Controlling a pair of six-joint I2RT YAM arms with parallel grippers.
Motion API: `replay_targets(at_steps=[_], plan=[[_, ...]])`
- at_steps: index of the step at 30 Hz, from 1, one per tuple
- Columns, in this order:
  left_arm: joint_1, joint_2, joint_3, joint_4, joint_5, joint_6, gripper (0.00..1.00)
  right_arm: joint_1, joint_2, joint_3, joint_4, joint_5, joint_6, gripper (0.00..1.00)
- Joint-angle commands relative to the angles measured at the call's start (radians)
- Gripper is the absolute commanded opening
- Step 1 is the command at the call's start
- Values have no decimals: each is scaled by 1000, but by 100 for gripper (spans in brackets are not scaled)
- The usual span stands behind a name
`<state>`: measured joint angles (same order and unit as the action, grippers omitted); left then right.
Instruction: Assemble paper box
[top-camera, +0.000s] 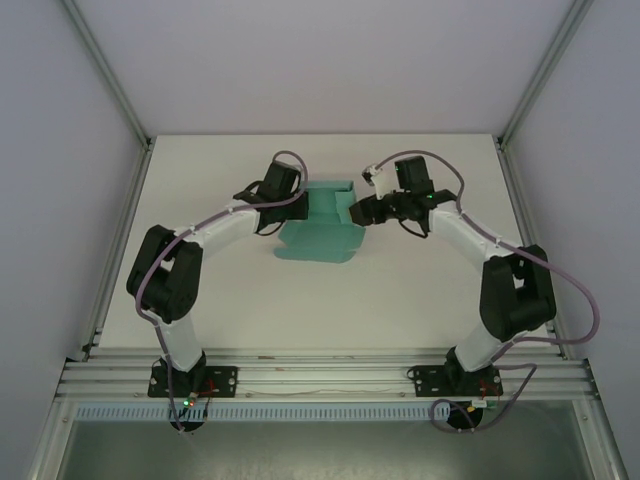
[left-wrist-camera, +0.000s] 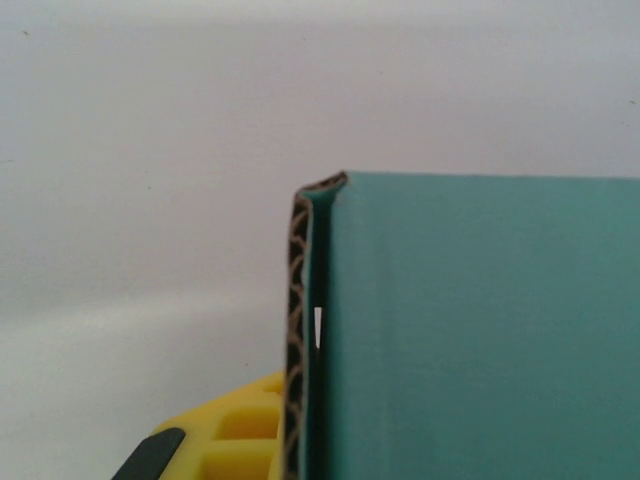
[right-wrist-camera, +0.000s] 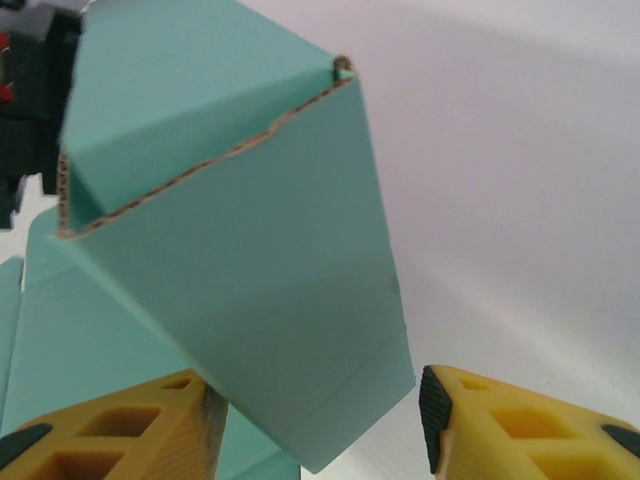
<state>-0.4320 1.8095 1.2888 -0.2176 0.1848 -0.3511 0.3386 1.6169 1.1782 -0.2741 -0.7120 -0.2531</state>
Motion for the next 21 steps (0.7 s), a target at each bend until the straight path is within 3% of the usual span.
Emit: replay_targets(at_steps=[1,12,15,20,21], plan=[[1,25,48,-43,-38,-34,0,25,20,39,88,157,124,55],[-5,45,66,-65,-61,-70,0,95,24,60,103,307,166,54],[-5,47,69,-67,-61,-76,0,100,35,68,80,347,183,46],[-9,53,84,-59,-33,-78,0,135,65,87,62,429,198,45],[-13,53,86,-57,-36,-75,0,147,73,89,71,476,198,35]])
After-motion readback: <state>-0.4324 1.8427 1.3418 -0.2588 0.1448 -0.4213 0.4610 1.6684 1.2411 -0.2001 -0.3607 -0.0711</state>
